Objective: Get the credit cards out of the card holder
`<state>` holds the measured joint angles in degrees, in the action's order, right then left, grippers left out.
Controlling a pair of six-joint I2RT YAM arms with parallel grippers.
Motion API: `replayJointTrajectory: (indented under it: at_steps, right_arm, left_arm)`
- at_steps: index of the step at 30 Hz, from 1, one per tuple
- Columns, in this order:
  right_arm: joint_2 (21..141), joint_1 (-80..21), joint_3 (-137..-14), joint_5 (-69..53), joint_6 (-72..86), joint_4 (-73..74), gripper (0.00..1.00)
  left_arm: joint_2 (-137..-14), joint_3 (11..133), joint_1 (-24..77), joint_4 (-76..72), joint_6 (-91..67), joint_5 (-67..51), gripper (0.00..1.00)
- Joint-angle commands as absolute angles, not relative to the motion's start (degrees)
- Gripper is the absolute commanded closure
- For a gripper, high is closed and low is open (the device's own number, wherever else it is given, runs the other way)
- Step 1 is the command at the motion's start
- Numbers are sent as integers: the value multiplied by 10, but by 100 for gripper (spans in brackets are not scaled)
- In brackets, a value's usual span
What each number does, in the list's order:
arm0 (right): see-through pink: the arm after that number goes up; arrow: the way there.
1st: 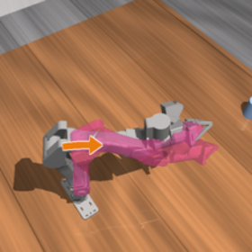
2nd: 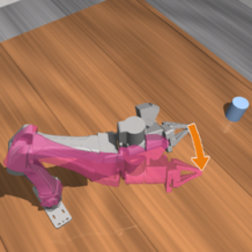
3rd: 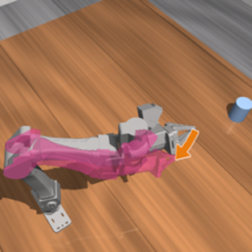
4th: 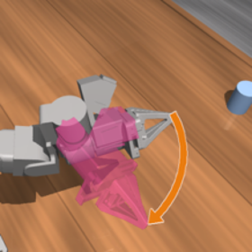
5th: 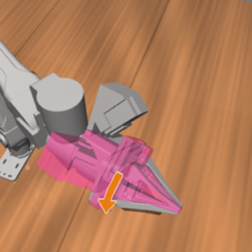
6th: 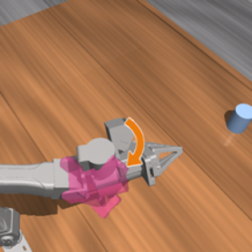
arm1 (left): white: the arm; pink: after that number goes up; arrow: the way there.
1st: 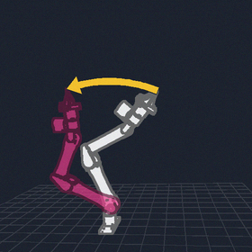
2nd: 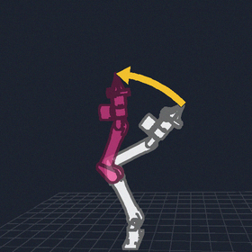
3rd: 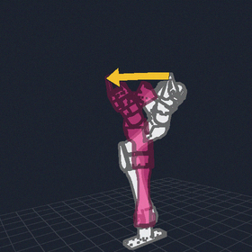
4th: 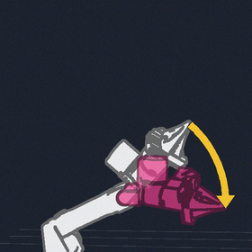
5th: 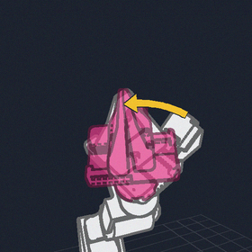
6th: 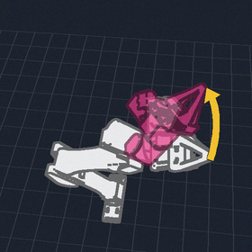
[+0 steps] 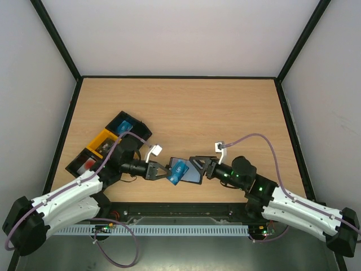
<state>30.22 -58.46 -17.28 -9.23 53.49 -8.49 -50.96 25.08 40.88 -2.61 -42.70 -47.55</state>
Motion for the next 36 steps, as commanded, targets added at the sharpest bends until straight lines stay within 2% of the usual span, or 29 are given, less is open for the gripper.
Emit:
replayJointTrajectory:
  at_steps: [1,6,11,13,17,18,19,23,26,29,36]
  right_arm:
    - [352,-584,-198,-165,496,-86,49]
    - [402,-584,-194,-209,502,-130,45]
    - [443,-584,-185,-288,522,-205,51]
    - [450,-584,-177,-303,532,-231,62]
    - [450,-584,-163,-314,553,-274,93]
    - [448,-584,-161,-312,557,-278,97]
    - [445,-584,-159,-307,562,-284,98]
    - [428,-584,-145,-285,588,-313,98]
    - [422,-584,-147,-271,608,-327,98]
    - [413,-584,-144,-235,635,-354,98]
    - [431,-584,-133,-158,707,-453,98]
  left_arm:
    - [-493,271,406,21,-383,-533,97]
    - [-479,264,406,15,-376,-548,97]
    - [-478,262,407,7,-381,-555,97]
    - [-475,260,407,6,-382,-555,97]
    - [-470,261,406,12,-385,-545,97]
    - [-468,263,406,18,-386,-537,97]
    - [-465,266,406,23,-391,-526,92]
    - [-436,275,405,4,-457,-478,50]
    - [-414,297,404,18,-491,-405,33]
    - [-391,306,403,35,-527,-324,27]
    - [-352,260,403,-54,-622,-302,27]
